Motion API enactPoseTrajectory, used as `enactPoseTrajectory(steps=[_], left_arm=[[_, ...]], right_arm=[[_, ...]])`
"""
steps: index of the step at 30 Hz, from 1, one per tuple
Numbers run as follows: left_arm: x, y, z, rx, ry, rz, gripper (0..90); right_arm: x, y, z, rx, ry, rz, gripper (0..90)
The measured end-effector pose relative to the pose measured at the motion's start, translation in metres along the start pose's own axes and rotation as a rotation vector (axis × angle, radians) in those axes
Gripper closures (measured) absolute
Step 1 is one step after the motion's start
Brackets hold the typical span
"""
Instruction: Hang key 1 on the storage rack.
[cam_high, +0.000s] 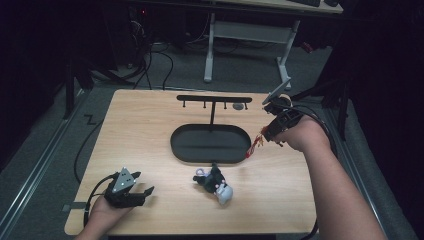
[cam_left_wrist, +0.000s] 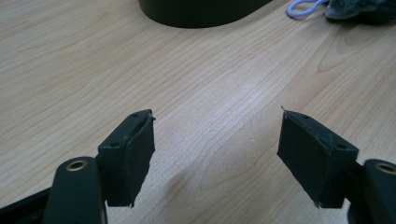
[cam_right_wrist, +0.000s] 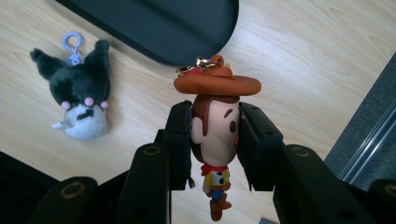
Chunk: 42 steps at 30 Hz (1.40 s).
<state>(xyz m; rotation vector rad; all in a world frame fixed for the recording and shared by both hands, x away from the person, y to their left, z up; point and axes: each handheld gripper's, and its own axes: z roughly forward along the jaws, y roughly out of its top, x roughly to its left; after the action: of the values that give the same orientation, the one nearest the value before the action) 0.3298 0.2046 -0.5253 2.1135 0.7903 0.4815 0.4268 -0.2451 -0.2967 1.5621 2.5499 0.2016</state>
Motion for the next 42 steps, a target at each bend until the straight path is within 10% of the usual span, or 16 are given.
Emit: enactPoseTrajectory(steps=[42], left_arm=[[0.0, -0.001, 0.002, 0.002, -0.01, -0.003, 27.8]], right_arm=[[-0.015, 0.06, 0.009, -0.053, -0.013, 0.044, 66.9]])
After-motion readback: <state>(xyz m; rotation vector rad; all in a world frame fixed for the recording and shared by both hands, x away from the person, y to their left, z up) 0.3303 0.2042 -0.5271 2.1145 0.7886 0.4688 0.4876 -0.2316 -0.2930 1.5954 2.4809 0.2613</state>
